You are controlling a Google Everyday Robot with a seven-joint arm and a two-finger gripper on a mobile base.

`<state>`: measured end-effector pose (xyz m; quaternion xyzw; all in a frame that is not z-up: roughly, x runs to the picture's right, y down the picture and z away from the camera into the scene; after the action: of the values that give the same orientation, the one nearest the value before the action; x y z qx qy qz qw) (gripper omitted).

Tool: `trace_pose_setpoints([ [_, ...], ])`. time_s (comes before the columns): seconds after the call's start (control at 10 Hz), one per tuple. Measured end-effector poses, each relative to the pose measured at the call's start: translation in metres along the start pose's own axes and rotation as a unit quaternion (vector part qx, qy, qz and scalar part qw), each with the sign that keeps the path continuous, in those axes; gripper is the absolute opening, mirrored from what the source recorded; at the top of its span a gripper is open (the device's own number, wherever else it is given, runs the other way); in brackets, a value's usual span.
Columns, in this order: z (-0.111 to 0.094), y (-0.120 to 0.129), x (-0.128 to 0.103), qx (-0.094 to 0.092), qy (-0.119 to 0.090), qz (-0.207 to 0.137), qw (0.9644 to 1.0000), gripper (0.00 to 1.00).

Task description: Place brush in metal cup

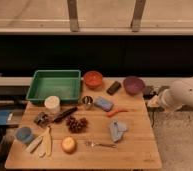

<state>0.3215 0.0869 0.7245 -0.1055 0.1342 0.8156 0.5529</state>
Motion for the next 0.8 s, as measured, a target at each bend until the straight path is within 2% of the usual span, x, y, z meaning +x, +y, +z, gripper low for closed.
trace_pose_setpoints([
  [0.3, 0.006, 0.043, -0.001, -0.017, 0.007, -0.043, 0.9989, 0.61],
  [0.5, 0.012, 0.090, 0.006, -0.039, 0.017, -0.086, 0.9954, 0.61],
  [0.6, 0.016, 0.116, 0.012, -0.049, 0.024, -0.109, 0.9925, 0.61],
  [0.8, 0.022, 0.167, 0.030, -0.073, 0.041, -0.165, 0.9828, 0.61],
])
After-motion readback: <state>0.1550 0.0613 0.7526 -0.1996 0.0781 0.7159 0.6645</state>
